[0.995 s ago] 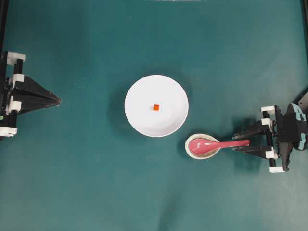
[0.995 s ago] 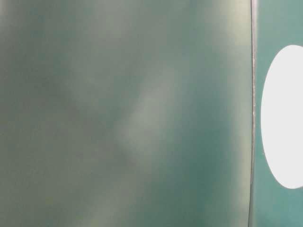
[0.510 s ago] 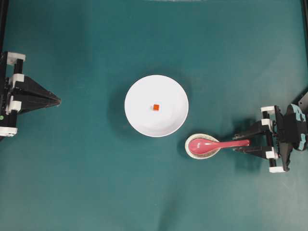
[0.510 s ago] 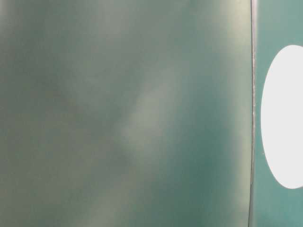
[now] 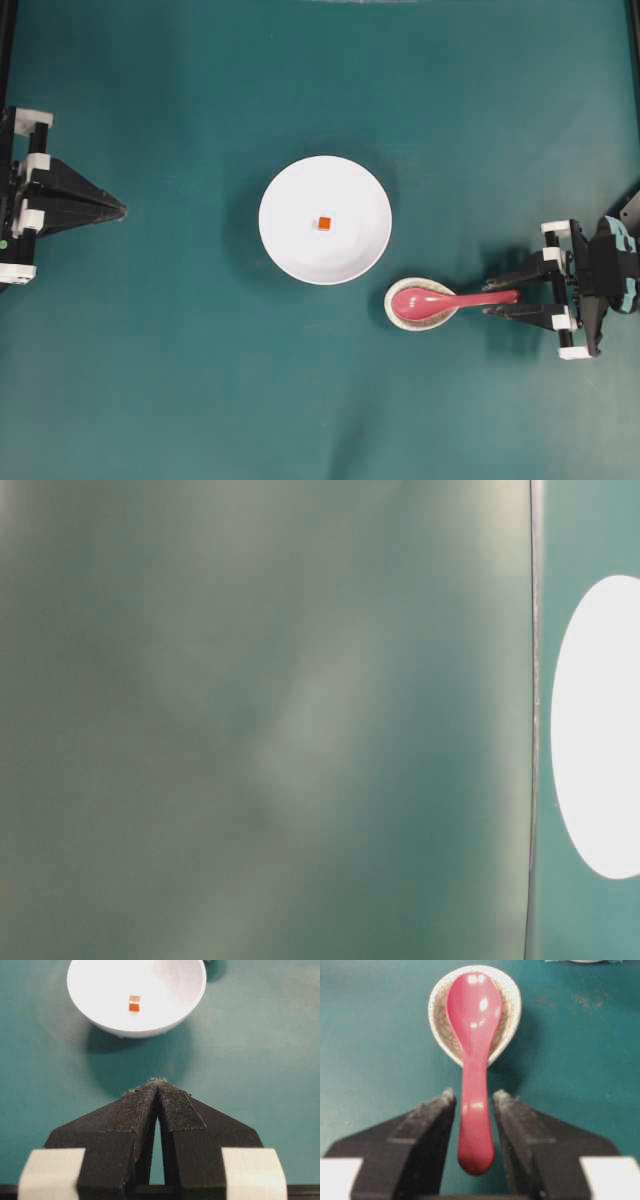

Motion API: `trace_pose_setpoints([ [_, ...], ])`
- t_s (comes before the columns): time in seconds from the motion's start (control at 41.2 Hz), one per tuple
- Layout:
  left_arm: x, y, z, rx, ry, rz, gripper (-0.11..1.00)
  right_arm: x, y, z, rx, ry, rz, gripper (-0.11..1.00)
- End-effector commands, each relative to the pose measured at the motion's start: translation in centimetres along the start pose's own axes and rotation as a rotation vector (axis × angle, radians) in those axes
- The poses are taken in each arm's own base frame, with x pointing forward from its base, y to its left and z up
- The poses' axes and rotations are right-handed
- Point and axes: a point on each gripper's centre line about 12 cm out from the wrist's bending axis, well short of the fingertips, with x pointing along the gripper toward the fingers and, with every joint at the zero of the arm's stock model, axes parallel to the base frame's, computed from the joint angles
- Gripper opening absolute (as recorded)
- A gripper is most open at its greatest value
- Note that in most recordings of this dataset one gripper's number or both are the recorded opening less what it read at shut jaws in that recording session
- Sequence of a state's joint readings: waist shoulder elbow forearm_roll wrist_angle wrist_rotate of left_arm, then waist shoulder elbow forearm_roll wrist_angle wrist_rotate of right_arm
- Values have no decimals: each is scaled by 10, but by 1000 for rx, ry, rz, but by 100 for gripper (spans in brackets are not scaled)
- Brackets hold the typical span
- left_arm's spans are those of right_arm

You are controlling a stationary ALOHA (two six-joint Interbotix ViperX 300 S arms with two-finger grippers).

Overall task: Grip the spoon and scoop the red block from the bowl with right arm.
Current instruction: 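Lower the right gripper onto the spoon handle and close it, then lift the spoon out of the rest and carry it over the bowl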

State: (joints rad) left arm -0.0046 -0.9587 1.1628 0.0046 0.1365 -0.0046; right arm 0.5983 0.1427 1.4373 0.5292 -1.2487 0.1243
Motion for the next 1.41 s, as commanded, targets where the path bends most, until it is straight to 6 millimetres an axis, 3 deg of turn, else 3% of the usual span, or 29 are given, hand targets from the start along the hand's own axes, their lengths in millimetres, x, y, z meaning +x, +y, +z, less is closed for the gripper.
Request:
trace_pose_setpoints([
  [0.0,0,0,10,4,-23,-1,0,1,1,3,9,-20,3,44],
  [0.267,0,0,9,4,-21,-1,0,1,0,4,9,-23,-12,43],
  [0.534,0,0,9,2,-21,-1,0,2,0,4,-18,-26,-14,25],
  [0.874,0,0,10,-1,-23,-1,0,4,3,8,-8,-42,-7,24],
  [1.383,0,0,10,-1,-23,-1,0,-5,-1,42,79,-107,-7,24],
])
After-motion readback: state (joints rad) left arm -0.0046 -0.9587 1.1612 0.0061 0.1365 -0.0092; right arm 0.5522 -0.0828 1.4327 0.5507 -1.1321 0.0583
